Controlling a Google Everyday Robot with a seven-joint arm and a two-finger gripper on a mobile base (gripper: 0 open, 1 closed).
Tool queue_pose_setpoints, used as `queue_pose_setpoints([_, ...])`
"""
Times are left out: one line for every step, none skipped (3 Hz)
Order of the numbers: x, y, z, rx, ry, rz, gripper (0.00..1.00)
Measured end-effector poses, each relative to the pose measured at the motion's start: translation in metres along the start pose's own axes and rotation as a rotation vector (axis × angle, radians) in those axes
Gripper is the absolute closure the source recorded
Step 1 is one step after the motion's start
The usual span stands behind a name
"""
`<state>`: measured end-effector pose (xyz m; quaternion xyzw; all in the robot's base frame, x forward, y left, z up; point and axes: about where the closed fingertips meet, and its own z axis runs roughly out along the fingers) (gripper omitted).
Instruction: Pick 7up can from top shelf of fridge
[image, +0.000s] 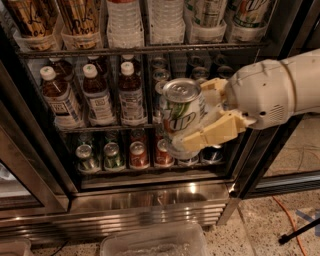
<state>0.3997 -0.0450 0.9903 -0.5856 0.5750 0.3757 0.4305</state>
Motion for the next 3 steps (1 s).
queue_pose_setpoints([-0.008,0.026,0.043,-0.149,-0.035,-0.032,1.00])
queue_pose_setpoints([-0.029,0.053,0.074,-0.259,-0.102,-0.069,1.00])
queue_pose_setpoints([-0.031,0.054,0.076,-0.263,-0.105,-0.072,1.00])
